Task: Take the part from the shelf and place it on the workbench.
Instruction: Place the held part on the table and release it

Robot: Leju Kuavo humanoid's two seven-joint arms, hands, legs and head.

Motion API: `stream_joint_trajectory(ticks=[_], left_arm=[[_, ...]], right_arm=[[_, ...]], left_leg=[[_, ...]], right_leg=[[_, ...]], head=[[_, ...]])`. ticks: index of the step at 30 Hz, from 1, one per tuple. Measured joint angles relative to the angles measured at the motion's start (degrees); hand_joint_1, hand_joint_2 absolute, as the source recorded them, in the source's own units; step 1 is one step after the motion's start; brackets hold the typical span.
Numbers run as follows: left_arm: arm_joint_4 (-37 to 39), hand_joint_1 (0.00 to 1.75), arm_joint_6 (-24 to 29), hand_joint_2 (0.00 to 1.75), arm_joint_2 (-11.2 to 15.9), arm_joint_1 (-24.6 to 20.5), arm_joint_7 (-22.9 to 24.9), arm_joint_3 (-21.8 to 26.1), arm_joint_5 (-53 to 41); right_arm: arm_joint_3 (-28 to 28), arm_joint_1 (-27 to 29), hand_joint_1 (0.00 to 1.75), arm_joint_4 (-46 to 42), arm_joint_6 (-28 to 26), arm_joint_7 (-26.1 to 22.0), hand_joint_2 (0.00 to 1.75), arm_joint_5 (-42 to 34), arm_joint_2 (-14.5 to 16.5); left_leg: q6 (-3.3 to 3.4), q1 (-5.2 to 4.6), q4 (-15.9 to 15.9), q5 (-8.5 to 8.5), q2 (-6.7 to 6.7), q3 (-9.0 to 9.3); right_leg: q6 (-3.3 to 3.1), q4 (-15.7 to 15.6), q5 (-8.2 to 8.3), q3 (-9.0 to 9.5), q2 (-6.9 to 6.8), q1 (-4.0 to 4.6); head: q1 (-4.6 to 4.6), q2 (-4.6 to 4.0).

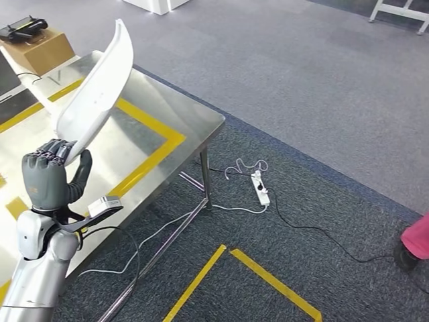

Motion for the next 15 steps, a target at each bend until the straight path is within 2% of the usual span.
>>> stream_joint_trajectory(ticks=[1, 2, 4, 5, 6, 7, 8, 9, 11, 12, 13, 15], left_arm=[[-0.02, 1.75, 0.01, 1.75, 0.09, 0.06, 0.03, 0.00, -0.01], [-0.04, 1.75, 0.01, 1.75, 0.14, 0.03, 0.03, -0.03, -0.02], [-0.07, 1.75, 0.01, 1.75, 0.14, -0.03, 0.03, -0.10, -0.03], [-0.07, 1.75, 0.00, 1.75, 0.13, 0.03, 0.03, -0.14, -0.04], [-0.06, 1.75, 0.00, 1.75, 0.10, 0.16, 0.03, -0.16, -0.05], [-0.05, 1.75, 0.00, 1.75, 0.08, 0.28, 0.03, -0.16, -0.05], [-0.05, 1.75, 0.00, 1.75, 0.05, 0.38, -0.01, -0.17, -0.05], [-0.06, 1.75, 0.00, 1.75, 0.04, 0.44, -0.08, -0.17, -0.05], [-0.07, 1.75, -0.01, 1.75, 0.01, 0.43, -0.25, -0.17, -0.06], [-0.08, 1.75, 0.00, 1.75, -0.02, 0.41, -0.34, -0.15, -0.05], [-0.09, 1.75, 0.00, 1.75, -0.03, 0.42, -0.45, -0.13, -0.05], [-0.10, 1.75, 0.01, 1.75, -0.03, 0.59, -0.78, 0.00, -0.05]], right_arm=[[0.00, -0.03, 0.00, -0.01, -0.02, -0.01, 0.00, 0.01, 0.02], [0.00, -0.01, 0.00, -0.01, -0.04, -0.04, 0.00, 0.01, 0.02], [0.00, 0.07, 0.00, -0.01, -0.07, -0.08, 0.00, 0.01, 0.02], [0.00, 0.12, 0.00, -0.01, -0.07, -0.10, 0.00, 0.01, 0.02], [0.00, 0.15, 0.00, -0.01, -0.09, -0.10, 0.00, 0.01, 0.02], [0.00, 0.20, 0.00, -0.01, -0.11, -0.09, 0.00, 0.01, 0.02], [0.00, 0.23, 0.00, -0.01, -0.14, -0.08, 0.00, 0.01, 0.02], [0.00, 0.25, 0.00, -0.01, -0.15, -0.07, 0.00, 0.01, 0.02], [0.00, 0.27, 0.00, 0.00, -0.14, -0.10, 0.00, -0.01, 0.02], [0.00, 0.22, 0.00, 0.01, -0.13, -0.11, 0.00, -0.01, 0.02], [0.00, 0.18, 0.00, 0.01, -0.14, -0.12, 0.00, -0.01, 0.02], [0.00, 0.07, 0.00, 0.01, -0.14, -0.10, 0.00, 0.01, 0.05]], left_leg=[[0.26, 0.22, -0.27, 0.12, -0.77, 0.13], [0.55, 0.47, -0.55, 0.26, -1.52, 0.26], [0.95, 0.75, -0.75, 0.38, -2.97, 0.34], [1.05, 0.77, -0.74, 0.38, -3.76, 0.32], [1.06, 0.77, -0.71, 0.36, -4.62, 0.34], [1.07, 0.78, -0.67, 0.35, -5.51, 0.37], [1.03, 0.82, -0.61, 0.32, -6.41, 0.40], [0.93, 0.88, -0.50, 0.26, -7.29, 0.42], [0.48, 0.91, -0.06, 0.09, -8.85, 0.22], [0.15, 0.96, 0.10, 0.09, -9.52, 0.00], [-0.22, 1.04, 0.17, 0.19, -10.19, -0.24], [-0.87, 1.33, 0.13, 0.43, -11.20, -0.56]], right_leg=[[0.32, 0.57, -0.54, -0.17, 1.10, -0.11], [0.61, 2.28, -1.55, -0.97, 2.83, -0.23], [0.96, 9.07, -4.62, -4.54, 6.52, -0.45], [1.07, 13.01, -5.96, -6.80, 7.13, -0.46], [1.14, 15.66, -6.36, -8.54, 7.31, -0.46], [1.17, 16.56, -5.74, -9.50, 7.38, -0.46], [1.14, 14.78, -3.85, -9.17, 7.52, -0.48], [1.10, 11.16, -1.31, -7.91, 8.14, -0.57], [0.92, 3.78, 1.94, -4.74, 11.09, -0.95], [0.76, 1.71, 2.43, -3.72, 12.27, -1.07], [0.53, 1.00, 2.26, -3.24, 12.81, -1.08], [-0.09, 0.68, 2.38, -2.88, 11.54, -0.99]], head=[[0.05, 0.00], [0.19, 0.00], [0.47, 0.00], [0.54, 0.00], [0.55, 0.00], [0.56, 0.00], [0.56, 0.00], [0.55, 0.00], [0.51, 0.00], [0.49, 0.00], [0.46, 0.00], [0.47, 0.00]])
